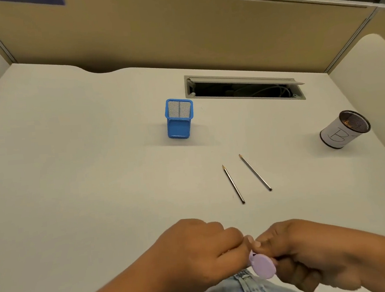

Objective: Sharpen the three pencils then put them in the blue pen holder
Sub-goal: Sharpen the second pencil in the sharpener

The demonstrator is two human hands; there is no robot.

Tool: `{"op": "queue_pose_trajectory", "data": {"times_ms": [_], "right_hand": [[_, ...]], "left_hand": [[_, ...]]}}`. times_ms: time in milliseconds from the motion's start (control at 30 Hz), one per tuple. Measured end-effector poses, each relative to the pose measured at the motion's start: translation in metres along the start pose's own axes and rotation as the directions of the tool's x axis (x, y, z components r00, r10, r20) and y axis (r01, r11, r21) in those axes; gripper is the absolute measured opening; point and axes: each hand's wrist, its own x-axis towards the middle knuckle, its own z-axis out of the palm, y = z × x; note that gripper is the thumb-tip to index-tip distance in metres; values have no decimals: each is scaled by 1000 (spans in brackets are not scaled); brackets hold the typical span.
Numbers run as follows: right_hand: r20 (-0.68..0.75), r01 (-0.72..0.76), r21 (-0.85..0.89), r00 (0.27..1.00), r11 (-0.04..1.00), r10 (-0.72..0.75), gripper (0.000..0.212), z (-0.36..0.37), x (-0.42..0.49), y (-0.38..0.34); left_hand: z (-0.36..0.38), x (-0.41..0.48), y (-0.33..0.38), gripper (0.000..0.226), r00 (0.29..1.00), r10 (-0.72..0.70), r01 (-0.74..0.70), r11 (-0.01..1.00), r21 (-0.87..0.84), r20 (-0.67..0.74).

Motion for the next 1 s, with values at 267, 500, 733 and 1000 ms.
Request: {"op": "queue_pose_trajectory", "data": {"times_ms": [267, 500, 733, 1000], "right_hand": [[26, 42, 118, 999, 992, -45, 43, -6, 0, -9], [-316, 321, 21, 901, 947, -298, 41, -28, 10, 1], [-546, 400, 11, 770, 917, -330, 21, -73, 46, 11], [-784, 384, -197, 490, 902, -380, 7, -114, 105, 14]], "left_hand": [[9, 13, -19, 8, 893, 335, -206, 898, 388, -301], [22, 19, -20, 18, 879, -63, 120, 989, 91, -472], [37, 33, -10, 24, 706, -473, 319, 877, -359, -528], [54, 37, -2, 34, 519, -735, 333, 644, -689, -437]]}}
